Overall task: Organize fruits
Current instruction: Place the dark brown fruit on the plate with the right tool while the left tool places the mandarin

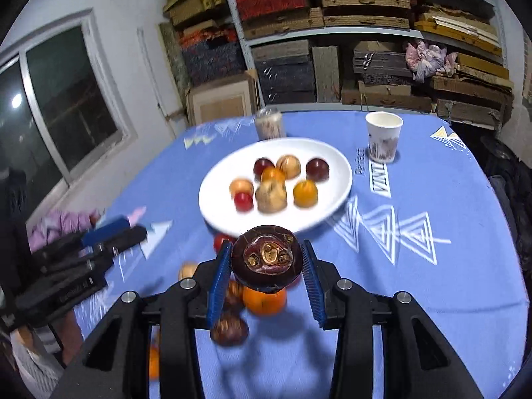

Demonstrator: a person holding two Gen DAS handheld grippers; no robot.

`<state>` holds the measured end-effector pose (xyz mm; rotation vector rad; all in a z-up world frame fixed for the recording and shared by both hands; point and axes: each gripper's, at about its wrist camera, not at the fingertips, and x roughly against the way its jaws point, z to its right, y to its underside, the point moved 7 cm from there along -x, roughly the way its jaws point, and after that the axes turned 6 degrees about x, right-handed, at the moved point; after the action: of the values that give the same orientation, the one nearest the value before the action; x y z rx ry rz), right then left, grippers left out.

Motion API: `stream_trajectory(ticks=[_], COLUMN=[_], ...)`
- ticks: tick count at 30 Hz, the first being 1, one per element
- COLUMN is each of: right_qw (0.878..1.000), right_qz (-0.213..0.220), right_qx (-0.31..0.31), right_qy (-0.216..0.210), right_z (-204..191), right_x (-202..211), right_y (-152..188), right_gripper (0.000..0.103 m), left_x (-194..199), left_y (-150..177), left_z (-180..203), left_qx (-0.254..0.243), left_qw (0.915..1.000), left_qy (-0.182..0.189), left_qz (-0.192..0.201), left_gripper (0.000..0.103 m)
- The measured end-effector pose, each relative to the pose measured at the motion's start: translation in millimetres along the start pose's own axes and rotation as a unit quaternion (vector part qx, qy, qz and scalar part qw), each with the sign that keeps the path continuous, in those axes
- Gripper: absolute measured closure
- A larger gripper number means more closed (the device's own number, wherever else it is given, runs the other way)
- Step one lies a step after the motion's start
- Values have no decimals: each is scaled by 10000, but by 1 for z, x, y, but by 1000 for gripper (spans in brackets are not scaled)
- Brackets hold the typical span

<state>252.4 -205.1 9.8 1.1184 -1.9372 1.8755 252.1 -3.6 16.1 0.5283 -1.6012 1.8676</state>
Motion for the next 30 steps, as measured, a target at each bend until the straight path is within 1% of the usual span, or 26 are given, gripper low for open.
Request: stream_trajectory(ticks=[2,3,4,5,6,7,8,9,10,12,13,16,18,19,20,21,23,27,30], right_qw=[9999,9999,9999,9999,9997,9995,9992,9992,9992,9994,9994,9994,9994,9994,9994,9995,9995,9994,9996], right_qz=[11,3,-25,-67,-115,-161,-232,-261,-268,-208,-178,-172,-192,-191,-188,-177,-176,-180,-166], right_qx=[-115,-116,-91,-107,-182,-238,-263,-255,-235,-228,-244,-248,-211,-199,-182,-171,-171,-185,-162], right_qy=[-87,-89,-84,-87,-112,-144,-171,-162,-155,-166,-170,-195,-213,-219,-220,-220,-222,-221,-179], right_z=[4,5,6,8,11,13,14,14,13,12,12,11,9,8,7,7,7,7,6], right_x=[-6,-9,-11,-15,-20,-25,-30,-32,-32,-28,-27,-27,-28,-28,-28,-27,-27,-28,-28], right_y=[-1,3,8,13,17,20,22,24,26,26,26,27,29,29,30,30,30,30,31], right_gripper=[61,61,61,61,61,61,61,61,61,61,61,61,61,61,61,61,61,61,61], left_x=[4,10,17,21,23,23,21,22,24,32,34,28,21,16,13,11,10,13,19], left_y=[13,24,38,49,60,70,80,87,93,107,114,137,143,144,143,141,139,135,113], left_z=[-3,-6,-9,-10,-12,-12,-9,-7,-5,2,4,16,21,21,19,17,13,11,5], left_qx=[57,-6,-152,-279,-426,-511,-555,-569,-606,-791,-880,-1171,-1293,-1296,-1216,-1120,-949,-836,-665], left_qw=[9993,9991,9993,9993,9990,9985,9979,9976,9973,9964,9956,9917,9903,9899,9905,9915,9928,9943,9969], left_qy=[321,371,285,197,78,-16,3,84,142,131,154,163,29,-25,-7,19,142,158,92], left_qz=[-200,-204,-184,-154,-134,-188,-331,-391,-396,-287,-297,-499,-513,-573,-639,-662,-711,-637,-421], left_gripper=[62,58,54,45,44,44,44,44,44,43,42,42,42,45,54,56,56,56,56])
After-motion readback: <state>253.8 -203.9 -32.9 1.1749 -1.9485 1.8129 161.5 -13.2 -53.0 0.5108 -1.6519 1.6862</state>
